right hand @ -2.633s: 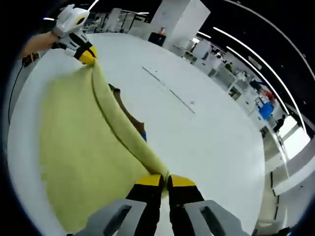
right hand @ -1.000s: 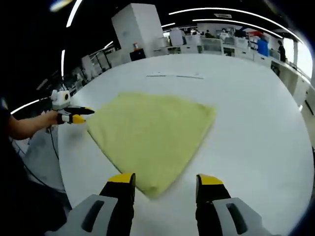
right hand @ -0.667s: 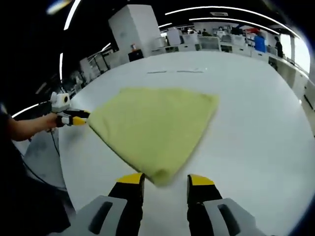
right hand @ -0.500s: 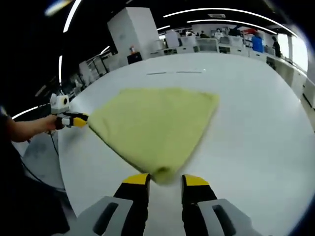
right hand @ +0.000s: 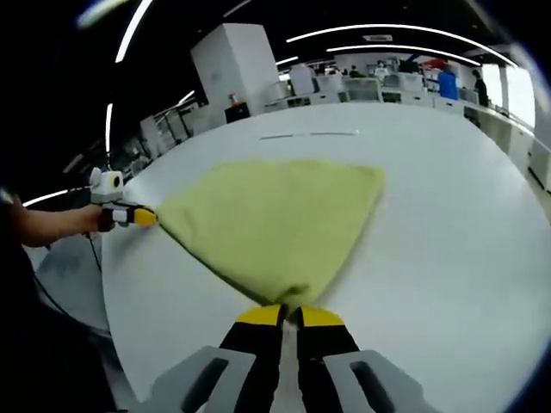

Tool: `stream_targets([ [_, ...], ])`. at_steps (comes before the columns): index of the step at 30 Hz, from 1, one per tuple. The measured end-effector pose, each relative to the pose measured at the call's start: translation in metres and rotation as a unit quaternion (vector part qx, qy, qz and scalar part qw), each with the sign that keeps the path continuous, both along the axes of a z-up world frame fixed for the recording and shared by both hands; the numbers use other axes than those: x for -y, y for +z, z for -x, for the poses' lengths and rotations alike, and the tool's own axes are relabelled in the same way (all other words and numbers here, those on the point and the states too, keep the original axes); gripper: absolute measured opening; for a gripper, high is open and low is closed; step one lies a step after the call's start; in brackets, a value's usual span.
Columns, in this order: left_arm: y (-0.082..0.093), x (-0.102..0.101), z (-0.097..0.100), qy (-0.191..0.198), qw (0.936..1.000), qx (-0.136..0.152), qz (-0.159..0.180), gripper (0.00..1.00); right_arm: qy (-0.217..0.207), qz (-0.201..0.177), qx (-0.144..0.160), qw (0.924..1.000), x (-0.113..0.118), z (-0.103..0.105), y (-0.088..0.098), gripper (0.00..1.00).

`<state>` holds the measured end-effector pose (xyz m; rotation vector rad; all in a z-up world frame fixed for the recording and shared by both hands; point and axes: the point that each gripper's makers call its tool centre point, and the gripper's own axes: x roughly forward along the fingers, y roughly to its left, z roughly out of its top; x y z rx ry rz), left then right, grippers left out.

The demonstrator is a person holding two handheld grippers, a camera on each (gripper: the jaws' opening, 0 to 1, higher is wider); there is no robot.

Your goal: Fold the garment on the visible template until the final outline fits inside the template.

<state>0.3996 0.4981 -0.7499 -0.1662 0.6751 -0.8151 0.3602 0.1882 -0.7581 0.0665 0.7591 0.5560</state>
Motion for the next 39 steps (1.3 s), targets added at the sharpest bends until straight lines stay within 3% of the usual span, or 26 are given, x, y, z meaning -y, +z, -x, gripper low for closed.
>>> stream_targets([
  [6, 0.004, 0.0, 0.0, -0.006, 1.0, 0.006, 0.001, 0.0, 0.009, -0.006, 0.01, 0.9999, -0.001, 0.0, 0.006, 0.0],
  [15, 0.007, -0.003, 0.0, -0.017, 0.9997, 0.015, -0.01, 0.0, 0.009, 0.024, 0.007, 0.9997, 0.017, 0.002, 0.006, 0.0],
  [23, 0.007, -0.013, -0.001, -0.014, 0.9996, 0.018, -0.016, 0.0, 0.012, 0.035, 0.007, 0.9993, 0.017, 0.002, 0.006, 0.0],
  [28, 0.006, -0.015, 0.004, -0.027, 0.9991, 0.016, -0.028, 0.0, 0.016, 0.045, 0.004, 0.9989, 0.024, 0.004, 0.006, 0.0],
  [32, 0.003, -0.011, 0.012, -0.045, 0.9971, 0.024, -0.056, 0.0, 0.025, 0.055, 0.002, 0.9982, 0.026, 0.008, 0.006, 0.0],
  [39, -0.002, -0.007, 0.023, -0.044, 0.9953, 0.03, -0.08, 0.0, 0.042, 0.079, 0.007, 0.996, 0.028, 0.017, 0.003, 0.0],
])
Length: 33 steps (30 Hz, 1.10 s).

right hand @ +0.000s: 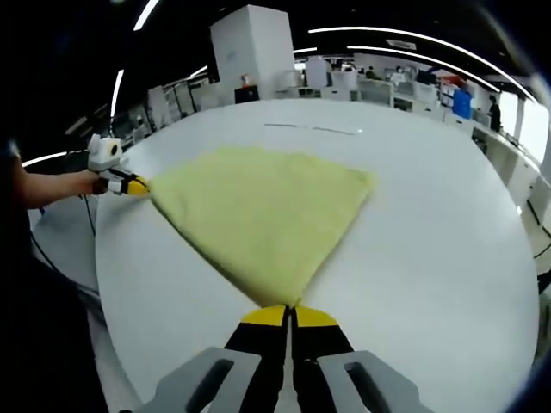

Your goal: Fold the garment on the visible template until the final outline fits inside the template.

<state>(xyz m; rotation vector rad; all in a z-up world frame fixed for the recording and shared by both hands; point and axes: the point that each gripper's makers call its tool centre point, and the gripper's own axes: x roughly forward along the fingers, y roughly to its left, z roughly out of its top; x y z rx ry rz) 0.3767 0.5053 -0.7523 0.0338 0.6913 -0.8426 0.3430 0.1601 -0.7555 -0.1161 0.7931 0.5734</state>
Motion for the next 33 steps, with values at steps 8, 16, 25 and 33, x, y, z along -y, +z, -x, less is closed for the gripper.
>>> stream_targets([
  [8, 0.008, -0.011, -0.008, 0.042, 0.9988, 0.024, -0.012, 0.24, -0.023, -0.044, 0.016, 0.9987, -0.007, -0.004, 0.015, 0.22],
  [16, 0.042, -0.009, -0.011, 0.069, 0.9964, 0.05, -0.001, 0.61, -0.014, -0.064, 0.056, 0.9963, -0.031, -0.007, 0.054, 0.76],
  [25, 0.082, -0.001, -0.001, 0.077, 0.9941, 0.074, 0.018, 0.87, -0.015, -0.079, 0.085, 0.9931, -0.047, 0.002, 0.103, 0.95],
  [33, 0.098, 0.003, 0.011, 0.078, 0.9939, 0.071, 0.033, 0.99, -0.011, -0.099, 0.094, 0.9906, -0.061, 0.014, 0.126, 0.99],
])
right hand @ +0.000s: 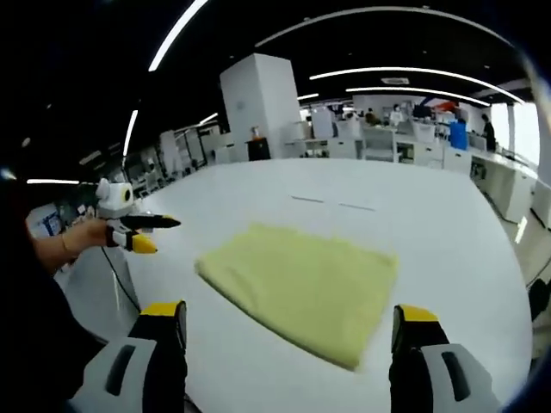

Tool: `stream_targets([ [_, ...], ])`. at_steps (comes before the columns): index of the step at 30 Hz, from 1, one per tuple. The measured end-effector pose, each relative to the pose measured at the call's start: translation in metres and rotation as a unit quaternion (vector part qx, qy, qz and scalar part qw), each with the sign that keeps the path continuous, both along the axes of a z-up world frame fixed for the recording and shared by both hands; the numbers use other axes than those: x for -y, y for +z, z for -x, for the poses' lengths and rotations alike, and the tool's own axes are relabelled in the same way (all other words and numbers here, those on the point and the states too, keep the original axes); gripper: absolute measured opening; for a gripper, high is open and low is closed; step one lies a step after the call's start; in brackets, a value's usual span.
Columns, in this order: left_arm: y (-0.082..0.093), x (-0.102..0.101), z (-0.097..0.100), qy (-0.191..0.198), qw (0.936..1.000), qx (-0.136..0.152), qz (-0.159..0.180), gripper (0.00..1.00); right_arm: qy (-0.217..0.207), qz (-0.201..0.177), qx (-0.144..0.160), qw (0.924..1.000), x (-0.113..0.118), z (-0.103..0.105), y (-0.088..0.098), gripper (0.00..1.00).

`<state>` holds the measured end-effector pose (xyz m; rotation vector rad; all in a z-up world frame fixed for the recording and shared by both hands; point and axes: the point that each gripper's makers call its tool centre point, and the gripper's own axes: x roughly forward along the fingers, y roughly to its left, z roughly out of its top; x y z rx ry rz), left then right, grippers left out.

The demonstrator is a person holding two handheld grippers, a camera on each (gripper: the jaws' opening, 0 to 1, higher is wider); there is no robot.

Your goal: Fold the garment on the visible template until the final outline fits inside the template.

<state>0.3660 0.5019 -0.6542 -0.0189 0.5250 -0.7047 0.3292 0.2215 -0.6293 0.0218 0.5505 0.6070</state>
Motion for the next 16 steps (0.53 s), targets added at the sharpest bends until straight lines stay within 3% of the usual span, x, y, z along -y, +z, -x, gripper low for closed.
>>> stream_targets([
  [5, -0.0027, -0.0024, 0.0039, -0.001, 0.9999, -0.002, -0.014, 0.99, 0.005, -0.001, 0.003, 1.0, -0.0019, 0.0035, 0.0024, 0.99],
  [16, -0.002, -0.0008, 0.0087, 0.007, 0.9998, -0.012, -0.011, 0.99, 0.003, -0.005, -0.003, 1.0, 0.0006, 0.006, -0.0024, 0.99],
])
